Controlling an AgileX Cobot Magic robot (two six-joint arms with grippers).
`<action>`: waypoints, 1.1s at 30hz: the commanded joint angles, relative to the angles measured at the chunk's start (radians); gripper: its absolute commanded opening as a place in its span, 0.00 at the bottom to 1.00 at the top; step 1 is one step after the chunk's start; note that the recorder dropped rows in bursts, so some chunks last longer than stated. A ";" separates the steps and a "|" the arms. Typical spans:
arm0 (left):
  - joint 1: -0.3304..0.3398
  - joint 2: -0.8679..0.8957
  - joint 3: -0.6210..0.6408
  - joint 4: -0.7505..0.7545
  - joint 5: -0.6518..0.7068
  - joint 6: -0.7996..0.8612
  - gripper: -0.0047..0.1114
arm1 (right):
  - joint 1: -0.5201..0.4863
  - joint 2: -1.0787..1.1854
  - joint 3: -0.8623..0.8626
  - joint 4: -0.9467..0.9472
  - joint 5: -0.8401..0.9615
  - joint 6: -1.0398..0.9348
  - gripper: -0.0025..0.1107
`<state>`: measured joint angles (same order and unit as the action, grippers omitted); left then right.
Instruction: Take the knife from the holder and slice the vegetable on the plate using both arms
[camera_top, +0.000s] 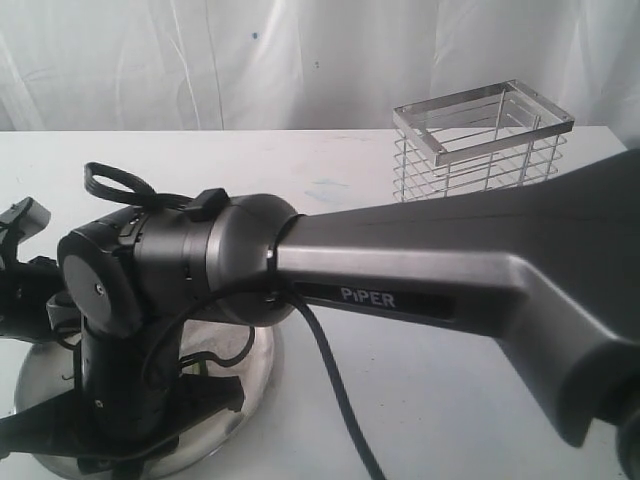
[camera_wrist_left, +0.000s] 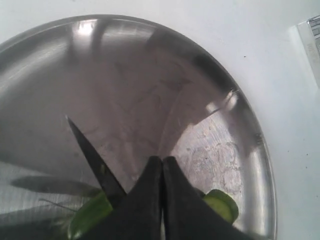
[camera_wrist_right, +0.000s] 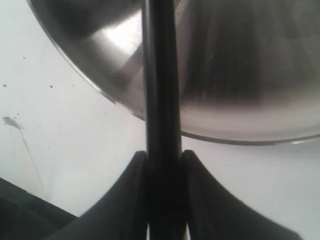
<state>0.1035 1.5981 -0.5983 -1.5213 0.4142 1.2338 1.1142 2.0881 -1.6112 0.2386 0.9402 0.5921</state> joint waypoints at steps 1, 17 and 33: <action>-0.006 -0.008 0.009 -0.015 -0.011 -0.004 0.04 | -0.009 -0.001 -0.006 -0.008 -0.005 -0.010 0.02; -0.006 0.037 0.009 -0.018 -0.034 -0.004 0.04 | -0.009 -0.001 -0.006 -0.032 -0.025 -0.006 0.02; -0.006 0.140 0.009 -0.037 -0.107 -0.004 0.04 | -0.009 -0.001 -0.006 -0.087 -0.027 0.013 0.02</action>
<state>0.1035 1.6946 -0.6021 -1.5655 0.3447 1.2321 1.1103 2.0881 -1.6129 0.1779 0.9153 0.5940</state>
